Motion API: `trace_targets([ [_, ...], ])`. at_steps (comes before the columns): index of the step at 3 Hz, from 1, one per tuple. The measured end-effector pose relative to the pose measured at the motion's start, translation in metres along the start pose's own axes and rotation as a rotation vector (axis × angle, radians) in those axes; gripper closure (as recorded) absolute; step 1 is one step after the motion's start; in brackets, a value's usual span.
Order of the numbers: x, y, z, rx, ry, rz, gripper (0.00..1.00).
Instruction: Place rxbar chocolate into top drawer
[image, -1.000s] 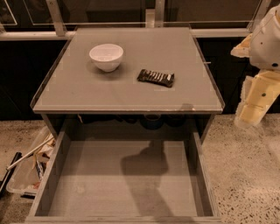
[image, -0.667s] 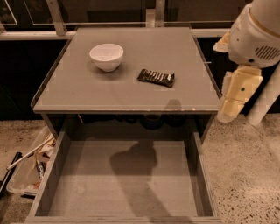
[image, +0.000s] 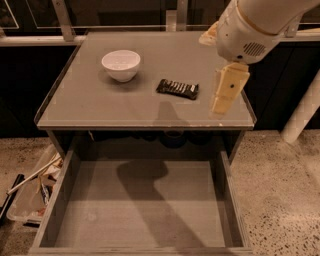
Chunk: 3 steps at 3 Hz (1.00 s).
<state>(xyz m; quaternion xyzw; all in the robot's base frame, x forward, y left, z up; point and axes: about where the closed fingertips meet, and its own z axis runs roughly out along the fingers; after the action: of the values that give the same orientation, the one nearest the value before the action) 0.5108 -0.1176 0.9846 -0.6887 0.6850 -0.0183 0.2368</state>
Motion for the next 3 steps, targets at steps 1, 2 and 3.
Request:
trace_targets([
  [1,-0.01,-0.044,0.018,-0.003,-0.057,0.002,0.0],
  [2,-0.005,-0.095,0.036,0.003,-0.084,0.07,0.0],
  [3,-0.005,-0.095,0.036,0.003,-0.084,0.07,0.0],
])
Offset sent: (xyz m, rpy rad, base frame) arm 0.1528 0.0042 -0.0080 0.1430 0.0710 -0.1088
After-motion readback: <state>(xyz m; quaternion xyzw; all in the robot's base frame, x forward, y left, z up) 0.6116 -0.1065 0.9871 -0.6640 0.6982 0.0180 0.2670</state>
